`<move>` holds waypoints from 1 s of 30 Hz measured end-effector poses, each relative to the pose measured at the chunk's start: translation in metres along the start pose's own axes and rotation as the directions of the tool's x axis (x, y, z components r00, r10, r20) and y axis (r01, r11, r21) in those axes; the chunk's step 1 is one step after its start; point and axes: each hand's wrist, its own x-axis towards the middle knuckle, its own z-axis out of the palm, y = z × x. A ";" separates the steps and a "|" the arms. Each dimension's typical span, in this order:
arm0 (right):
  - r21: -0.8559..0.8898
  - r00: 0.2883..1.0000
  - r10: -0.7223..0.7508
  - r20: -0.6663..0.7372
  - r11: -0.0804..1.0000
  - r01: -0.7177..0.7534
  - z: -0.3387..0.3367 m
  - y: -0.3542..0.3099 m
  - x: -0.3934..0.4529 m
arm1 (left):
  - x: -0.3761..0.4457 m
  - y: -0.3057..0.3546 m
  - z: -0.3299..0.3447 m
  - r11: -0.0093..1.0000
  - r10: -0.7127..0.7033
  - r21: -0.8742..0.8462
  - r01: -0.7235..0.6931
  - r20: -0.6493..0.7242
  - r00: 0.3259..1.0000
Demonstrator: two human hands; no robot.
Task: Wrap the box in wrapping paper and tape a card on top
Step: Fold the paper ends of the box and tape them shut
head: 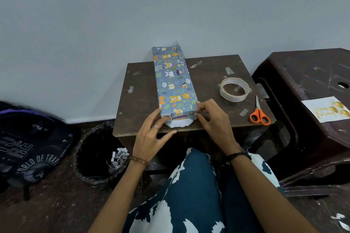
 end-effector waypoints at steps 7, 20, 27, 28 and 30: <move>0.017 0.999 0.004 0.039 1.000 -0.005 0.000 0.004 -0.002 | -0.002 0.004 0.006 0.997 -0.076 -0.012 0.075 -0.027 0.997; -0.051 0.986 -0.003 0.166 0.999 0.012 -0.009 0.003 -0.004 | 0.008 0.025 0.010 0.955 -0.290 0.026 0.295 -0.114 0.950; -0.244 0.987 -0.154 -0.047 0.960 0.138 0.006 -0.001 -0.004 | 0.010 0.023 0.013 0.937 -0.345 -0.094 0.336 -0.097 0.934; -0.245 0.985 -0.164 -0.056 0.959 0.146 0.006 -0.001 -0.005 | 0.010 0.023 0.012 0.935 -0.347 -0.115 0.336 -0.091 0.934; -0.235 0.984 -0.168 -0.060 0.960 0.150 0.005 0.000 -0.005 | 0.010 0.024 0.008 0.950 -0.312 -0.065 0.307 -0.099 0.945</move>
